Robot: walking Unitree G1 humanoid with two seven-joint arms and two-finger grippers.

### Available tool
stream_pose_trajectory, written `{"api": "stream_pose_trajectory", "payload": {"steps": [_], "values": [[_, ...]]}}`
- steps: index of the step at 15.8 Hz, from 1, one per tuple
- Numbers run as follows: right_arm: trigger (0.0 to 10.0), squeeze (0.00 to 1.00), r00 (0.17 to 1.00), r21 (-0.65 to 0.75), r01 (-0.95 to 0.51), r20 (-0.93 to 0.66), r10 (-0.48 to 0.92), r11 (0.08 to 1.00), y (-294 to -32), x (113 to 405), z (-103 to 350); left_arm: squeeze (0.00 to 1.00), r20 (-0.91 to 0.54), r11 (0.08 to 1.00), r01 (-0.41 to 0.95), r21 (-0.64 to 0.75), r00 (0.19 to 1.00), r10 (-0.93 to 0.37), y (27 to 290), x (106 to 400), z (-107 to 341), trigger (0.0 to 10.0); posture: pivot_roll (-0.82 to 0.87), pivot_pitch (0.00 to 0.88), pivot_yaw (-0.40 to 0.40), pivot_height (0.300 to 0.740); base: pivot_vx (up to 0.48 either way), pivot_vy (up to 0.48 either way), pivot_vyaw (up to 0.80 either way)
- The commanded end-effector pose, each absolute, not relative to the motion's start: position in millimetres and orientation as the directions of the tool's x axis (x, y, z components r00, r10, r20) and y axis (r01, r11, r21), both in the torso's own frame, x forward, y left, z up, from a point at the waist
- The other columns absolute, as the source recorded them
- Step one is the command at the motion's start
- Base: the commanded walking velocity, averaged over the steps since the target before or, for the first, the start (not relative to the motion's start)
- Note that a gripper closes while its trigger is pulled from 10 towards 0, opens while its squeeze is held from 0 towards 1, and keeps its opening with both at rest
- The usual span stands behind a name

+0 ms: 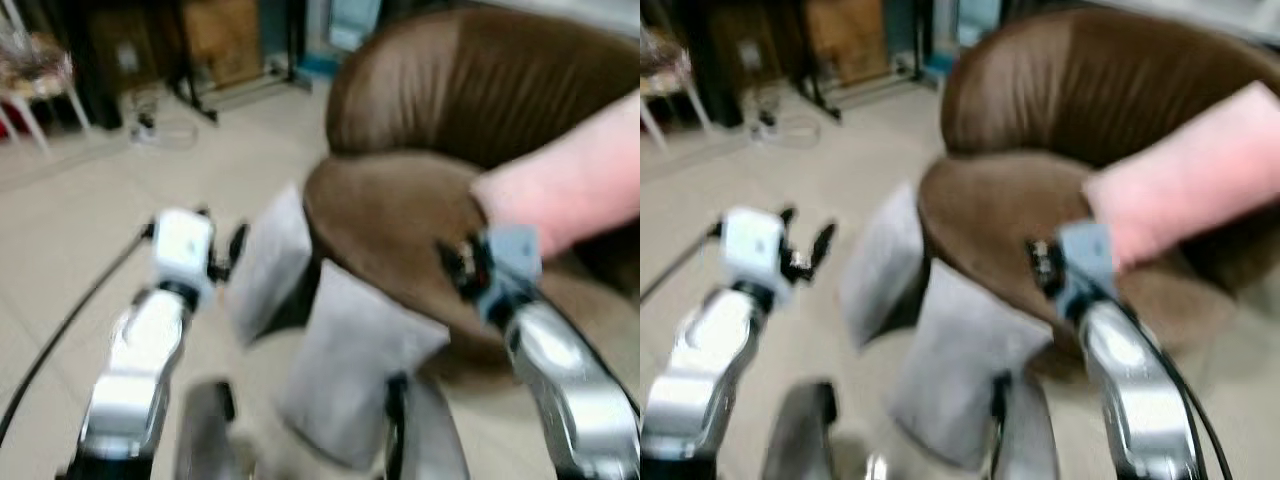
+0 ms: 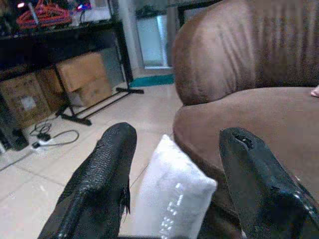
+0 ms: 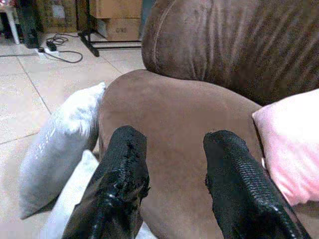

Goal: Move the pillow to the sofa from floor

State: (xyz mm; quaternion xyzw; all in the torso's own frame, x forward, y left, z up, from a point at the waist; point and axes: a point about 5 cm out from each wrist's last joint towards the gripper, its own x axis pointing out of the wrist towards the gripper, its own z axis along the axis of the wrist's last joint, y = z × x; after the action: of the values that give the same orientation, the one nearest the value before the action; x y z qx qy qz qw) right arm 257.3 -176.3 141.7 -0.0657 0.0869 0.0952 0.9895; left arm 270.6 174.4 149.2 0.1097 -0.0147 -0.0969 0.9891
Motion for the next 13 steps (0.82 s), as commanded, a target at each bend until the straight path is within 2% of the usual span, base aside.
{"api": "stream_pose_trajectory", "payload": {"steps": [1,6,8,10,11,13], "values": [[10.0,0.0,0.961,-0.108,-0.24,-0.17,0.22,0.965,-172,258,145,0.0,-0.005,0.954,0.184,0.236,0.982,-0.189,178,270,147,10.0,-0.12,0.0,-0.04,0.436,0.0,0.0,0.0],[10.0,0.0,0.951,-0.122,-0.286,-0.162,0.265,0.95,-177,260,149,0.0,-0.039,0.932,0.248,0.266,0.968,-0.246,181,269,141,10.0,-0.11,0.0,-0.017,0.386,0.0,0.0,0.0],[10.0,0.0,0.937,-0.147,-0.331,-0.172,0.305,0.932,-169,266,145,0.0,-0.044,0.926,0.254,0.279,0.967,-0.252,186,269,142,10.0,-0.11,0.0,-0.012,0.361,0.0,0.0,0.0],[10.0,0.0,0.916,-0.138,-0.373,-0.213,0.34,0.917,-161,276,134,0.0,-0.074,0.922,0.283,0.266,0.959,-0.273,189,267,138,10.0,-0.11,0.0,-0.004,0.356,0.0,0.0,0.0],[10.0,1.0,0.903,-0.127,-0.386,-0.256,0.346,0.914,-157,286,121,0.0,-0.12,0.901,0.349,0.256,0.937,-0.329,187,265,131,10.0,-0.11,0.0,-0.001,0.356,0.0,0.0,0.0],[10.0,1.0,0.882,-0.106,-0.412,-0.294,0.367,0.905,-151,300,108,0.0,-0.17,0.861,0.442,0.253,0.896,-0.411,183,262,126,10.0,-0.1,0.0,0.007,0.356,0.0,0.0,0.0]]}}
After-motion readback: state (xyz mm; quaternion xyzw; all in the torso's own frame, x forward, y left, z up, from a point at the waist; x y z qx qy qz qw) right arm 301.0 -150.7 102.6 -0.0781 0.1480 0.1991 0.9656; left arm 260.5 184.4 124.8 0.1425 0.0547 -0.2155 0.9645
